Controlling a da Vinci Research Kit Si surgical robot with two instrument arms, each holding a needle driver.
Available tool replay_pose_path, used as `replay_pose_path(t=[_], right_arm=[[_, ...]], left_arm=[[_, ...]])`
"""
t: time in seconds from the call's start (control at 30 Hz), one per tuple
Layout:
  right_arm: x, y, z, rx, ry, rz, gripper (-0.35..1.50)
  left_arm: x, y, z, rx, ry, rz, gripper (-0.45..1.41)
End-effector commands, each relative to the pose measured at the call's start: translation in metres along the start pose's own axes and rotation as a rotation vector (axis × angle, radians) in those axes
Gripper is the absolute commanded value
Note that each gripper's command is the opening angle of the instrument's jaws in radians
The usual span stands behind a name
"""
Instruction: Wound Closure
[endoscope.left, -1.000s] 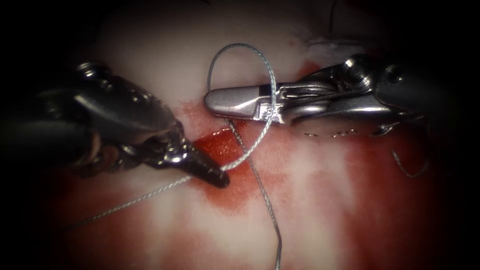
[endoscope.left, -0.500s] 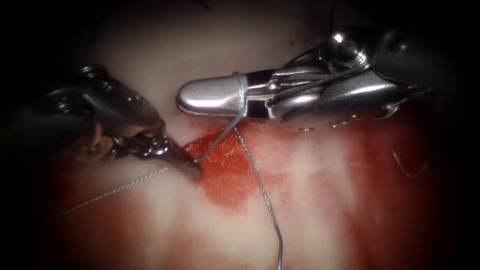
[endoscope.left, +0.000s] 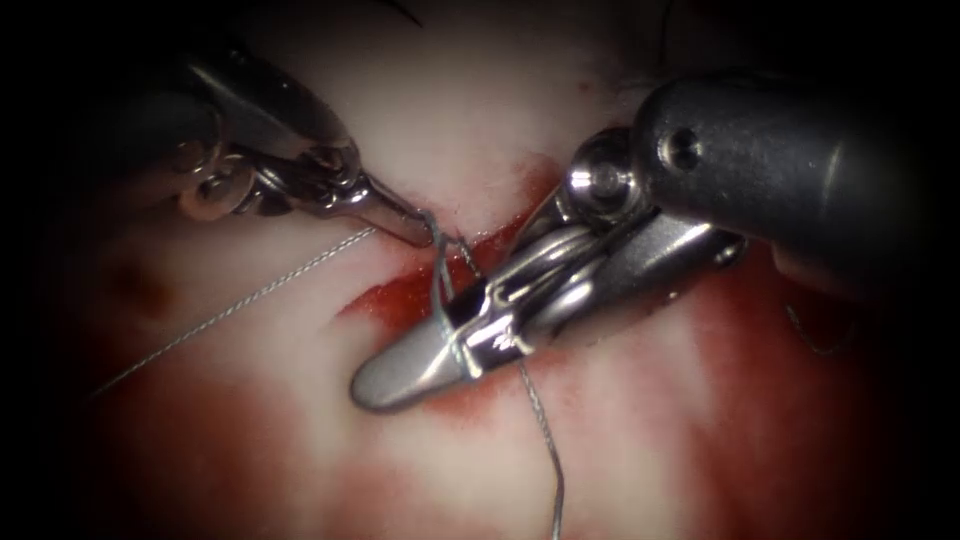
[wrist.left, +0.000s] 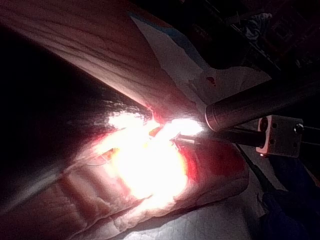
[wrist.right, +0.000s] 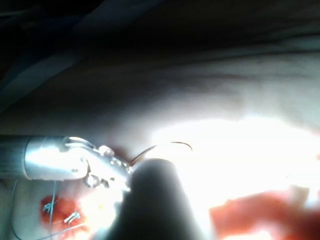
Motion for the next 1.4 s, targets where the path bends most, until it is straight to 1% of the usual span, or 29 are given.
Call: replay_pose_path(t=[0.03,0.07,0.1,0.13,0.17,0.2,0.23,0.27,0.3,0.33,0.4,0.57,0.63,0.67,0.7,0.77,0.83,0.87,0.9,0.93,0.97,1.03,1.07,1.13,1.23,1.27,1.3,1.33,1.4], right_arm=[[0.0013,-0.0013,0.0002,-0.113,-0.03,-0.014,-0.35],[0.0013,-0.0013,0.0002,-0.113,-0.03,-0.014,-0.35],[0.0013,-0.0014,0.0,-0.225,-0.066,-0.027,-0.35],[0.0013,-0.0014,0.0,-0.225,-0.066,-0.027,-0.35],[0.0013,-0.0016,-0.0001,-0.268,-0.078,-0.031,-0.35],[0.0011,-0.0021,-0.0005,-0.368,-0.104,-0.048,-0.35],[0.0011,-0.0021,-0.0005,-0.368,-0.104,-0.048,-0.35],[0.001,-0.0023,-0.0006,-0.409,-0.107,-0.049,-0.35],[0.0008,-0.0028,-0.0008,-0.509,-0.123,-0.059,-0.35],[0.0008,-0.0028,-0.0008,-0.509,-0.123,-0.059,-0.35],[0.0007,-0.0033,-0.0008,-0.621,-0.139,-0.062,-0.35],[0.0003,-0.0043,-0.0008,-0.815,-0.174,-0.064,-0.35],[-0.0001,-0.0047,-0.0007,-0.932,-0.221,-0.125,-0.35],[-0.0001,-0.0047,-0.0007,-0.932,-0.221,-0.125,-0.35],[-0.0005,-0.0046,-0.0007,-0.975,-0.238,-0.139,-0.35],[-0.0007,-0.0045,-0.0007,-0.986,-0.248,-0.142,-0.33],[-0.001,-0.0042,-0.0005,-1.017,-0.264,-0.135,-0.16],[-0.001,-0.0042,-0.0005,-1.017,-0.264,-0.135,-0.16],[-0.0011,-0.004,-0.0004,-1.027,-0.267,-0.134,-0.05],[-0.0012,-0.0038,-0.0003,-1.035,-0.267,-0.135,-0.03],[-0.0012,-0.0035,-0.0002,-1.039,-0.274,-0.132,0.14],[-0.0012,-0.0033,-0.0003,-1.04,-0.278,-0.13,0.1],[-0.0011,-0.003,-0.0005,-1.04,-0.285,-0.127,0.12],[-0.001,-0.0027,-0.0006,-1.042,-0.287,-0.135,0.32],[-0.001,-0.0024,-0.0007,-1.045,-0.286,-0.138,0.32],[-0.0011,-0.0021,-0.0008,-1.048,-0.287,-0.142,0.49],[-0.0011,-0.0021,-0.0008,-1.048,-0.287,-0.142,0.49],[-0.0012,-0.0019,-0.0007,-1.05,-0.289,-0.144,0.57],[-0.0013,-0.0018,-0.0007,-1.05,-0.289,-0.144,0.59]], left_arm=[[-0.0015,-0.0004,-0.0008,0.011,-0.021,-0.01,-0.45],[-0.0015,-0.0004,-0.0008,0.011,-0.021,-0.01,-0.45],[-0.0018,-0.001,-0.0015,0.019,-0.031,-0.019,-0.45],[-0.0018,-0.001,-0.0015,0.019,-0.031,-0.019,-0.45],[-0.0019,-0.0013,-0.0018,0.024,-0.033,-0.019,-0.45],[-0.0021,-0.002,-0.0026,0.038,-0.046,-0.033,-0.45],[-0.0021,-0.002,-0.0026,0.038,-0.046,-0.033,-0.45],[-0.0023,-0.0025,-0.003,0.049,-0.055,-0.033,-0.45],[-0.0027,-0.0034,-0.0037,0.062,-0.074,-0.037,-0.45],[-0.0027,-0.0034,-0.0037,0.062,-0.074,-0.037,-0.45],[-0.0033,-0.0043,-0.0043,0.076,-0.098,-0.04,-0.45],[-0.0043,-0.0061,-0.0044,0.072,-0.14,-0.031,-0.45],[-0.0043,-0.0066,-0.0037,0.068,-0.142,-0.027,-0.45],[-0.0043,-0.0066,-0.0037,0.068,-0.142,-0.027,-0.45],[-0.0044,-0.0066,-0.0034,0.066,-0.143,-0.029,-0.45],[-0.0045,-0.0066,-0.0034,0.065,-0.144,-0.024,-0.45],[-0.0046,-0.0066,-0.0033,0.062,-0.146,-0.026,-0.45],[-0.0046,-0.0066,-0.0033,0.062,-0.146,-0.026,-0.45],[-0.0045,-0.0065,-0.0032,0.061,-0.146,-0.026,-0.45],[-0.0045,-0.0065,-0.0032,0.06,-0.147,-0.027,-0.45],[-0.0044,-0.0064,-0.003,0.058,-0.147,-0.025,-0.45],[-0.0042,-0.0063,-0.0027,0.054,-0.148,-0.023,-0.45],[-0.0038,-0.0059,-0.0022,0.05,-0.149,-0.017,-0.45],[-0.0034,-0.0056,-0.0016,0.022,-0.125,-0.006,-0.45],[-0.0032,-0.0055,-0.0014,0.013,-0.116,-0.004,-0.45],[-0.0032,-0.0054,-0.0014,0.014,-0.114,-0.004,-0.45],[-0.0032,-0.0054,-0.0014,0.014,-0.114,-0.004,-0.45],[-0.0032,-0.0054,-0.0014,0.016,-0.112,-0.004,-0.45],[-0.0032,-0.0054,-0.0014,0.016,-0.112,-0.004,-0.45]])
